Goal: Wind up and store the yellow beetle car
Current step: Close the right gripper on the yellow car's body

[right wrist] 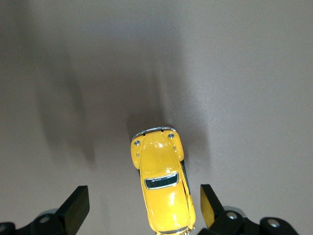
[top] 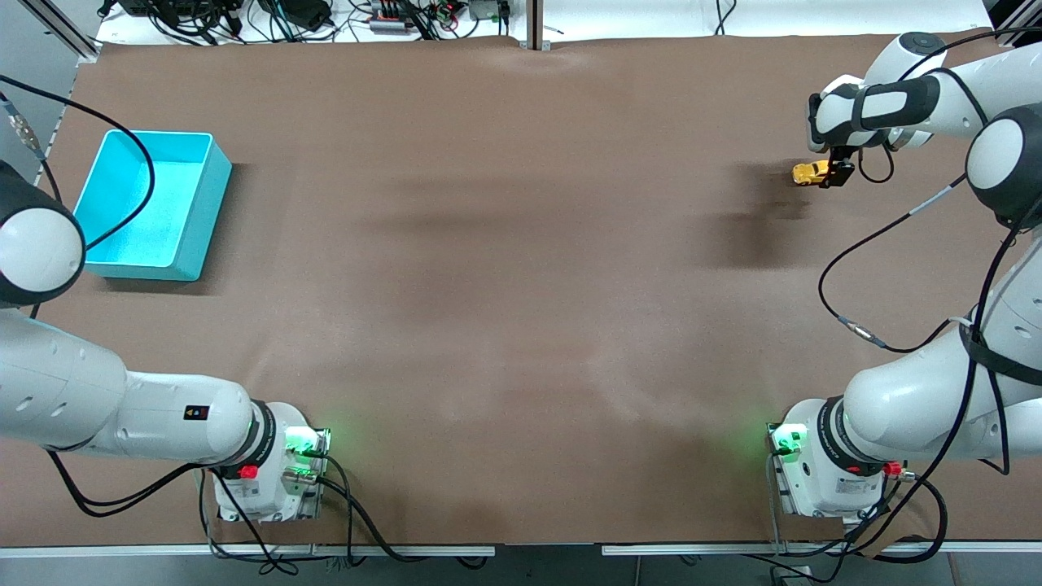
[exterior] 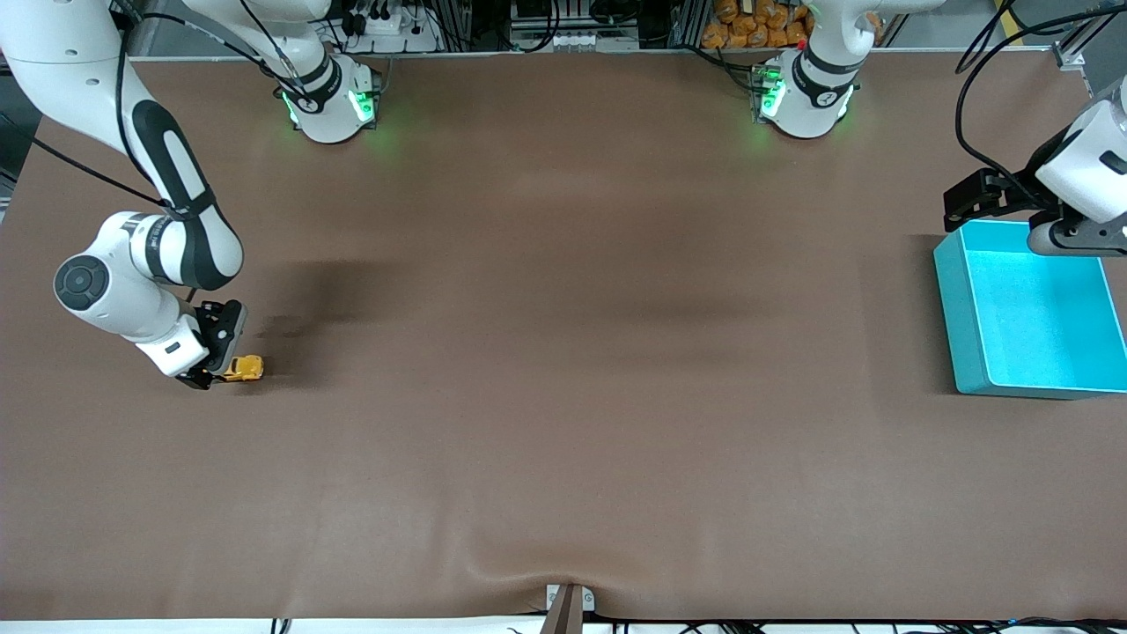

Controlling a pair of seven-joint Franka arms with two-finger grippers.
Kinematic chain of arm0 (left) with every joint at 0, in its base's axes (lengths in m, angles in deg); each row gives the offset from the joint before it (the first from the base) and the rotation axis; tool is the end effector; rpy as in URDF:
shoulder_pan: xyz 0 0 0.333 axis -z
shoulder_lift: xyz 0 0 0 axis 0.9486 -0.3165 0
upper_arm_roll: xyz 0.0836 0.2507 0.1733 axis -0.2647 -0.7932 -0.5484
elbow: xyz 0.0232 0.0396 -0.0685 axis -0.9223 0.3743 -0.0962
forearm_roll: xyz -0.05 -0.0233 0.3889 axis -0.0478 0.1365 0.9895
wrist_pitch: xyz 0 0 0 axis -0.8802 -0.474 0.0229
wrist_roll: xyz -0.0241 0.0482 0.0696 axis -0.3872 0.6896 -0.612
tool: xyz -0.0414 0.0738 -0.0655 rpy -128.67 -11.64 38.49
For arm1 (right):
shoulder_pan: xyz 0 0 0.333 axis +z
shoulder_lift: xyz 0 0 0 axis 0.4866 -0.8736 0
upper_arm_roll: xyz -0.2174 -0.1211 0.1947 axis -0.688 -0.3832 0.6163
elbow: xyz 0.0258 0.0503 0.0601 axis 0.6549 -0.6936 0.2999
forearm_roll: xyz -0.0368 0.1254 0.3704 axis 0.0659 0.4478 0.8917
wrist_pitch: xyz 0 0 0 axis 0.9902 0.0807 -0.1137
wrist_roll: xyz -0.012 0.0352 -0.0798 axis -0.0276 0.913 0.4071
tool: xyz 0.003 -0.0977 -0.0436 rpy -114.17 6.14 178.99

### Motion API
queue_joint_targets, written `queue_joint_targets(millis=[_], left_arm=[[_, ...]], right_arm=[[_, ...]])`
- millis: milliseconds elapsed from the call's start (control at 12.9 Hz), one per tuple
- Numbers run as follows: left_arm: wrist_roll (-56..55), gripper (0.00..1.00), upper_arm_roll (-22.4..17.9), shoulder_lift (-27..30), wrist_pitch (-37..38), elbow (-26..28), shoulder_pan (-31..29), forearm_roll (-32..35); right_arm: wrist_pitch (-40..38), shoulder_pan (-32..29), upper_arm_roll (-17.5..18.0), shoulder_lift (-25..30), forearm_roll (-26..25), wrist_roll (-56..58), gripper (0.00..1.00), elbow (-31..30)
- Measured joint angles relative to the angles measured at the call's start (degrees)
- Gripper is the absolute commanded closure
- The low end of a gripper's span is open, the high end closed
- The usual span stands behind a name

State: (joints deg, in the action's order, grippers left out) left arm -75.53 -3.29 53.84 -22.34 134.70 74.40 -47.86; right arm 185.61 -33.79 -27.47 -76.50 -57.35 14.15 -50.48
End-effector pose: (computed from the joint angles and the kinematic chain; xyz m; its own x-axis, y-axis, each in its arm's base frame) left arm 0.5550 -0.0531 0.6319 0.9949 -0.0668 -0.0758 -0.0707 -0.9962 -0.0507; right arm 0.5719 -0.0981 0.2104 0.1382 0.9892 -0.0498 0.9904 -0.1380 0.0069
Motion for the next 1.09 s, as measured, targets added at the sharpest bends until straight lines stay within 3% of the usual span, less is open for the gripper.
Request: queue_joint_targets(millis=[543, 621, 776, 853, 1086], left_arm=[[0.0, 0.0, 0.0, 0.0, 0.0, 0.0, 0.0, 0.0], [0.0, 0.0, 0.0, 0.0, 0.0, 0.01, 0.0, 0.0], [0.0, 0.0, 0.0, 0.0, 0.0, 0.02, 0.0, 0.0], [0.0, 0.0, 0.0, 0.0, 0.0, 0.02, 0.0, 0.0], [0.0, 0.0, 0.0, 0.0, 0.0, 0.03, 0.0, 0.0]], right_arm=[[0.96, -0.22, -0.07, -1.67, 0.0, 0.39, 0.0, 0.55], [1.31, -0.25, -0.07, -1.93, 0.0, 0.65, 0.13, 0.57], [1.81, -0.33, -0.07, -2.5, 0.0, 1.58, 0.84, 0.89], [1.84, -0.36, -0.08, -2.74, 0.0, 1.72, 1.0, 1.18], [2.07, -0.39, -0.09, -2.84, 0.0, 1.99, 1.0, 1.99]])
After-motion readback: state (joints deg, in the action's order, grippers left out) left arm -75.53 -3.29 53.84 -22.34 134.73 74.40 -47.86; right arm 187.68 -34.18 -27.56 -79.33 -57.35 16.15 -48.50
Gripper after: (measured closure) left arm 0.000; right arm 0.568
